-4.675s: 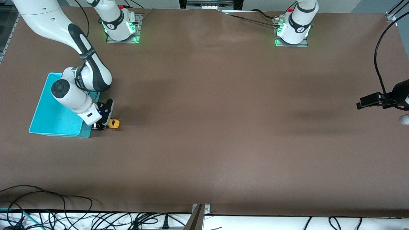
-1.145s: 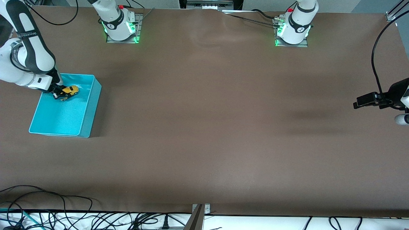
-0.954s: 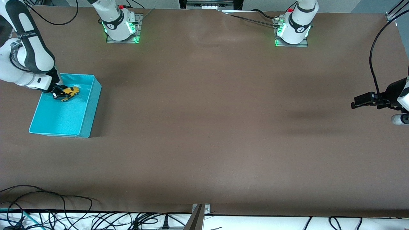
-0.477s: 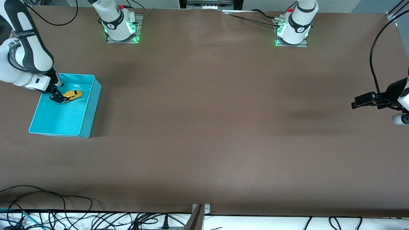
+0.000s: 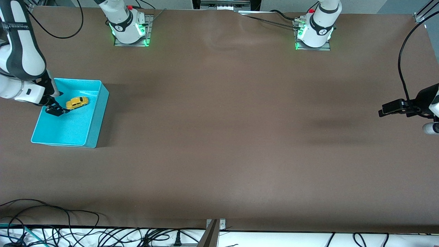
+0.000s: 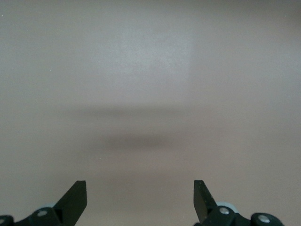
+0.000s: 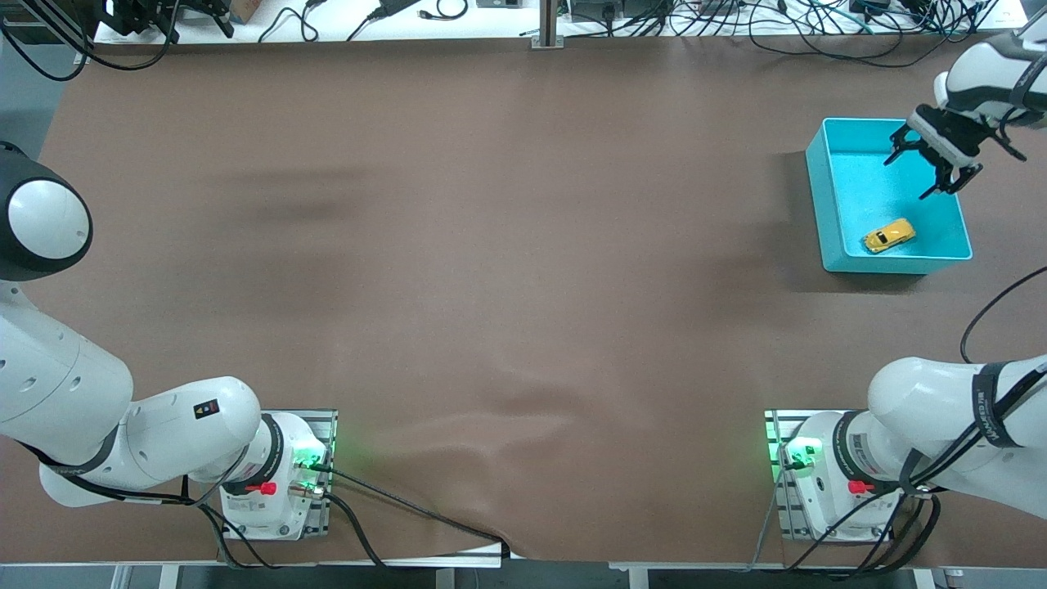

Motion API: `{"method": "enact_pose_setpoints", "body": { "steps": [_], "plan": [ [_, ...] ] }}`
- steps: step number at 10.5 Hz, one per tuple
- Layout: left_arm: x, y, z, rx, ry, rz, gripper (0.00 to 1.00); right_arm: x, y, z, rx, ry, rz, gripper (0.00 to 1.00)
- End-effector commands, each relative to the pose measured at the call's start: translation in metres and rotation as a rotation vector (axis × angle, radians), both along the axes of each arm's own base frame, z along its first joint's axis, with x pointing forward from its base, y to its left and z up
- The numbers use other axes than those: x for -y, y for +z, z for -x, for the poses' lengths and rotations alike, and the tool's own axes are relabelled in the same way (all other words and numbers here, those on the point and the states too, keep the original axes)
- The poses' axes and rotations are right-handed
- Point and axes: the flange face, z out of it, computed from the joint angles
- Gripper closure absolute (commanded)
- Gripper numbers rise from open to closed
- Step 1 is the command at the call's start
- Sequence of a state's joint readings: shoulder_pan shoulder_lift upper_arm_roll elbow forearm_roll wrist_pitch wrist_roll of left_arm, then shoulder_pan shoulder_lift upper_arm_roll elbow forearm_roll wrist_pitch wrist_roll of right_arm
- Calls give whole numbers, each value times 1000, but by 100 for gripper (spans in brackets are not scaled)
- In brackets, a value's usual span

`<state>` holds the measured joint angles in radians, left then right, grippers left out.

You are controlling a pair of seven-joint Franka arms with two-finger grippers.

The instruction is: Wind up and store yellow beetle car

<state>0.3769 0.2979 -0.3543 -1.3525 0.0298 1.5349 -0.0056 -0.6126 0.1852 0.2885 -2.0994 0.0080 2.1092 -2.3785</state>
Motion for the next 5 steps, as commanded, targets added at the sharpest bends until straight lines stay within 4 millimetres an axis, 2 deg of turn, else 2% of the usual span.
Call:
{"method": "enact_pose_setpoints", "body": {
  "steps": [1,2,4,5],
  "plan": [
    [-2,6,2,10,-15,20,0,-14,32,-2,-2,-101,20,0],
    [-2,6,2,10,-15,20,0,-23,45,-3,5,-144,39,0],
    [-1,6,2,10,-15,21,0,-62,91,-7,61,-229,96,0],
    [-1,6,2,10,-15,21,0,-77,109,-4,69,-325,120,0]
  ]
}}
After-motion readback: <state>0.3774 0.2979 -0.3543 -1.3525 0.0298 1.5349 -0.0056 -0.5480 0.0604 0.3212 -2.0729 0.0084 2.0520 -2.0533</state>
